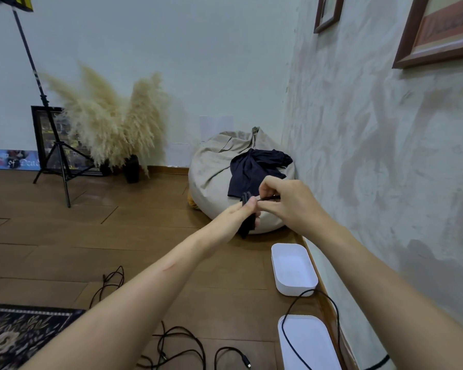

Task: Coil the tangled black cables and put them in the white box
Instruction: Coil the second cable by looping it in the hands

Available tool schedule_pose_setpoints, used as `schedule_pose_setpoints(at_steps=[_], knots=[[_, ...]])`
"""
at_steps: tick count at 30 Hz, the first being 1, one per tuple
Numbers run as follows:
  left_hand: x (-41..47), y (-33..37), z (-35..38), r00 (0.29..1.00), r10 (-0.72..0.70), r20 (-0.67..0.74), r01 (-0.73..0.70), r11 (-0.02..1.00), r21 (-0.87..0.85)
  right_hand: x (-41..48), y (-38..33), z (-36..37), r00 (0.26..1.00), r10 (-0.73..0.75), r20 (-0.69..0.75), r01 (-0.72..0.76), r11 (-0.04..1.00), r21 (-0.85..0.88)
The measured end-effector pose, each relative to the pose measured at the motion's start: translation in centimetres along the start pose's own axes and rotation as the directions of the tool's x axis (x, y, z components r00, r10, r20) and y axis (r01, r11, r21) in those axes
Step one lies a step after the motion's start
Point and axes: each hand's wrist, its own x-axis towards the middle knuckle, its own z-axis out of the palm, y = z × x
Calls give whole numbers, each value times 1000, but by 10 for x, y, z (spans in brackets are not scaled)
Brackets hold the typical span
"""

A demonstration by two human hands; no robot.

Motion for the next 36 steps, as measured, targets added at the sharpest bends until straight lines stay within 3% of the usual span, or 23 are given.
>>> schedule_pose_setpoints(at_steps=[5, 11, 17, 22, 31, 36], knots=[[-11, -2, -3, 997, 65, 52, -72, 987, 145, 0, -4, -1, 992, 30, 123, -39, 996, 75], [-11, -6, -8, 994, 102, -47, -91, 976, 197, 4, -3, -5, 970, 40, 240, -76, 987, 145], [-10, -7, -7, 988, 119, -102, -95, 971, 219, 4, 6, 0, 982, 102, 162, -123, 984, 128], [-11, -5, -2, 993, 94, -70, -75, 970, 233, 4, -2, 4, 999, 9, 41, -14, 993, 114], [-14, -7, -5, 993, 66, -102, -46, 980, 192, 3, 3, 0, 983, 99, 157, -135, 960, 245], [-15, -1, -1, 993, 72, -92, -65, 995, 77, 3, 5, 1, 989, 140, 45, -147, 965, 219]])
